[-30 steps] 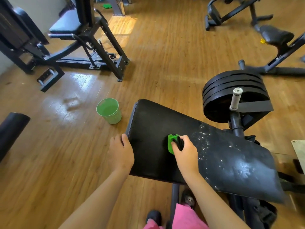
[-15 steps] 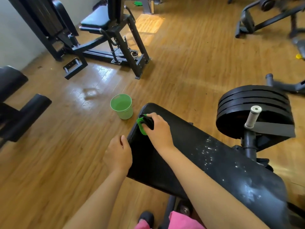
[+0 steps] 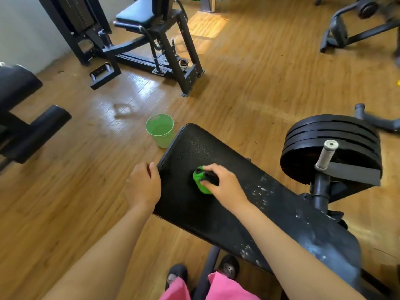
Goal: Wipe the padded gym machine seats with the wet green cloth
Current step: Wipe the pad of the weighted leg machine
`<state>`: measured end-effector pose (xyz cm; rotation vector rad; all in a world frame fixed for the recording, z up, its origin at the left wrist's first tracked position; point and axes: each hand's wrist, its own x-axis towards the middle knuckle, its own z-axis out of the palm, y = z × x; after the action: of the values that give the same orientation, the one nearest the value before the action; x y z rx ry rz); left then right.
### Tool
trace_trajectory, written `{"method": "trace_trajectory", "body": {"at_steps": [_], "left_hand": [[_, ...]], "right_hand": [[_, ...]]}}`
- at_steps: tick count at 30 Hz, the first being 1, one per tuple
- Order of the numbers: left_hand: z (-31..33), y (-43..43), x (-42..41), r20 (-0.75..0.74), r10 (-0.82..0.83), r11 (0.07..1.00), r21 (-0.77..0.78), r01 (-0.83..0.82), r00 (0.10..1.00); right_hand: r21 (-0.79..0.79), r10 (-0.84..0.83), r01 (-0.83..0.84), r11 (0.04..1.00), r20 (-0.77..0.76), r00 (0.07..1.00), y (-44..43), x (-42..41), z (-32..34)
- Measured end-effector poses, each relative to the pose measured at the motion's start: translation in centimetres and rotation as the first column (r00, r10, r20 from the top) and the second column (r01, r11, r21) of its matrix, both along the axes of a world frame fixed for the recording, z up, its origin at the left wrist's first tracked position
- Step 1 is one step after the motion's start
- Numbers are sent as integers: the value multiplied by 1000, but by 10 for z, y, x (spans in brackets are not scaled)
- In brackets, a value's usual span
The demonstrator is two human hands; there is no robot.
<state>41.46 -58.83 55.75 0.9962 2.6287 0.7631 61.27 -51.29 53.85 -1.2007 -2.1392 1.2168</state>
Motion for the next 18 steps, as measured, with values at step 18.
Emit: {"method": "trace_trajectory", "body": {"at_steps": [18], "left_hand": [[-5, -7, 6, 97, 79, 996, 27, -82, 992]], "right_hand": [[-30, -453, 456, 889, 87, 887, 77, 72, -14]]}}
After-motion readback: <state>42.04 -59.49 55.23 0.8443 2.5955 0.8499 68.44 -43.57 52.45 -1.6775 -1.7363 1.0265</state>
